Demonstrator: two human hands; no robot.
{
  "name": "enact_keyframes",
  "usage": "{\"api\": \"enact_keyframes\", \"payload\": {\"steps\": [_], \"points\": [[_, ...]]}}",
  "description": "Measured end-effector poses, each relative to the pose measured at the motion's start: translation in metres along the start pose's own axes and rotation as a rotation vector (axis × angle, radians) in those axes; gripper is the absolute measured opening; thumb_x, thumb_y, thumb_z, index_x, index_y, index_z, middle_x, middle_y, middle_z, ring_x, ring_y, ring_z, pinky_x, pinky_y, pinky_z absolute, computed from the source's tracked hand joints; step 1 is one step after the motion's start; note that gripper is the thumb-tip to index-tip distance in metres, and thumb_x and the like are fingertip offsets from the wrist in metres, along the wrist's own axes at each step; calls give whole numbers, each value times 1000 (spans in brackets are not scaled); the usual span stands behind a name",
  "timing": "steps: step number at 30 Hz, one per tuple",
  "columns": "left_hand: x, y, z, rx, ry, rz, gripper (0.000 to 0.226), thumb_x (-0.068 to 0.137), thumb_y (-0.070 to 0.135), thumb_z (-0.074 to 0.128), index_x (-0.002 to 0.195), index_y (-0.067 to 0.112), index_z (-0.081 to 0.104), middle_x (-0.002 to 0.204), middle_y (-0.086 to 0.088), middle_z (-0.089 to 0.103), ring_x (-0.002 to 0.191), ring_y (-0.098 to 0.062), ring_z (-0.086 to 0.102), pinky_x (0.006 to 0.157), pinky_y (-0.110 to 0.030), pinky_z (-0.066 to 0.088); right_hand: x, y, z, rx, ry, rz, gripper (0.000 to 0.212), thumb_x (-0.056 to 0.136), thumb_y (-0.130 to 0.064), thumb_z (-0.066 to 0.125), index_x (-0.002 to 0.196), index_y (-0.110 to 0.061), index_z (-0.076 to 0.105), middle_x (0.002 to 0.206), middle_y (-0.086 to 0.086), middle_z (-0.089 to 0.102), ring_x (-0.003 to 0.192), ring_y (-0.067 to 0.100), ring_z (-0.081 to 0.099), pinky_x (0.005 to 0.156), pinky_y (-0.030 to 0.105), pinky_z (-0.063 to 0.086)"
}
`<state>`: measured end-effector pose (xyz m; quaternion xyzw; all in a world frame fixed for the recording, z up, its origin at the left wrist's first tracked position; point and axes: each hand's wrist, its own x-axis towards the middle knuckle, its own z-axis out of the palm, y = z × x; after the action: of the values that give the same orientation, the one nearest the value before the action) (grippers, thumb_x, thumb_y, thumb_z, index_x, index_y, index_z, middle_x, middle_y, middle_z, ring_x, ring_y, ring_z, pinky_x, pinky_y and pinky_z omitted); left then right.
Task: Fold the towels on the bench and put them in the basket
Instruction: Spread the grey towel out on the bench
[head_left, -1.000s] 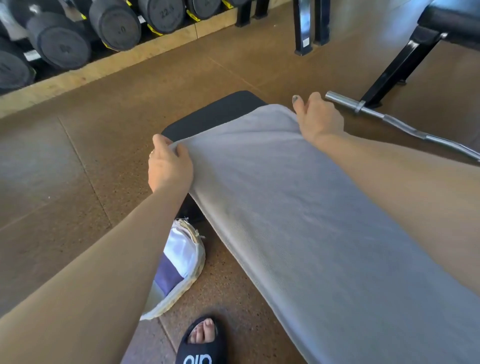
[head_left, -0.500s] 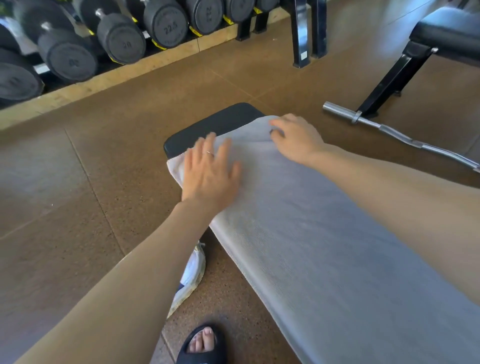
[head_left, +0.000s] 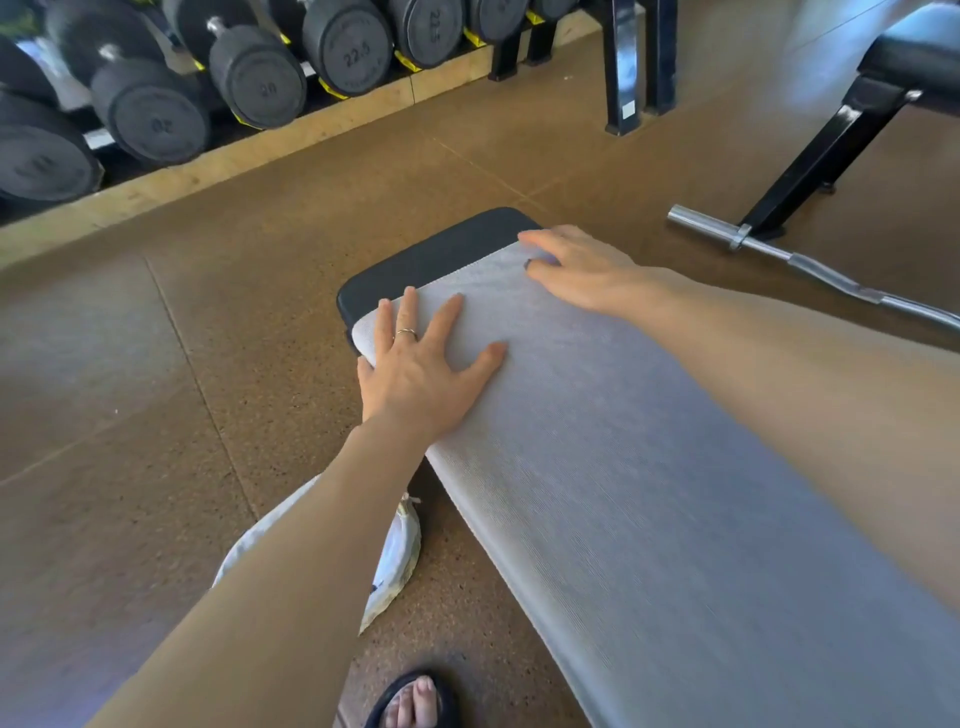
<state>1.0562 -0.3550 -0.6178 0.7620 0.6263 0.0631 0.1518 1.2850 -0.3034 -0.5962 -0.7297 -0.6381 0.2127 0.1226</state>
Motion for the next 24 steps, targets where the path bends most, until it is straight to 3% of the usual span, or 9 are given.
{"api": "enact_keyframes", "payload": {"steps": [3, 5, 6, 8, 13, 17, 22, 24], "points": [[-1, -2, 2, -29, 9, -2, 79, 80, 90, 28, 151, 54, 18, 168, 12, -5, 153, -15, -18, 121, -57, 16, 17, 5, -8, 284, 116, 202, 51, 104, -41, 36, 153, -32, 31, 125, -3, 47, 99, 22, 52, 75, 33, 42], [-2, 0, 4, -25, 21, -9, 79, 81, 90, 25, 151, 55, 17, 168, 12, -6, 153, -15, -19, 121, -56, 15, 29, 6, -14, 290, 164, 315, 41, 104, -31, 41, 140, -15, 48, 121, 5, 55, 98, 26, 53, 71, 31, 41], [-2, 1, 4, -23, 24, -14, 78, 81, 89, 25, 151, 55, 17, 167, 13, -6, 153, -15, -19, 121, -56, 15, 31, 6, -14, 270, 173, 316, 34, 102, -26, 46, 132, -13, 55, 123, 9, 58, 105, 28, 56, 75, 30, 45], [-2, 2, 4, -24, 25, -20, 78, 80, 89, 24, 151, 55, 16, 167, 13, -7, 152, -15, -19, 121, -56, 14, 36, 7, -12, 306, 232, 276, 37, 98, -17, 54, 135, -15, 57, 136, 6, 57, 121, 26, 56, 86, 26, 45], [-1, 1, 5, -9, 26, -19, 77, 81, 89, 22, 150, 56, 14, 167, 13, -7, 152, -15, -20, 121, -57, 14, 50, 3, -8, 505, 397, 194, 36, 88, 3, 50, 115, -17, 63, 109, -1, 56, 92, 17, 55, 54, 16, 39], [-1, 2, 6, -7, 23, -12, 77, 82, 88, 22, 151, 56, 13, 167, 13, -7, 152, -16, -21, 122, -57, 13, 59, 4, -2, 483, 463, 190, 28, 87, 4, 43, 100, -19, 52, 100, 0, 53, 84, 21, 51, 65, 30, 48], [-1, 2, 8, -3, 31, -14, 78, 81, 88, 23, 151, 55, 14, 167, 13, -7, 152, -15, -20, 122, -57, 14, 63, 4, 0, 201, 354, 225, 23, 101, -9, 43, 120, -9, 56, 121, 12, 59, 106, 32, 57, 84, 37, 46], [-1, 2, 9, -4, 35, -18, 78, 81, 88, 22, 151, 55, 14, 167, 13, -7, 152, -15, -20, 121, -57, 14, 58, 3, 1, -33, 446, 192, 22, 102, -11, 43, 121, -11, 53, 118, 14, 60, 107, 36, 56, 84, 40, 41]]}}
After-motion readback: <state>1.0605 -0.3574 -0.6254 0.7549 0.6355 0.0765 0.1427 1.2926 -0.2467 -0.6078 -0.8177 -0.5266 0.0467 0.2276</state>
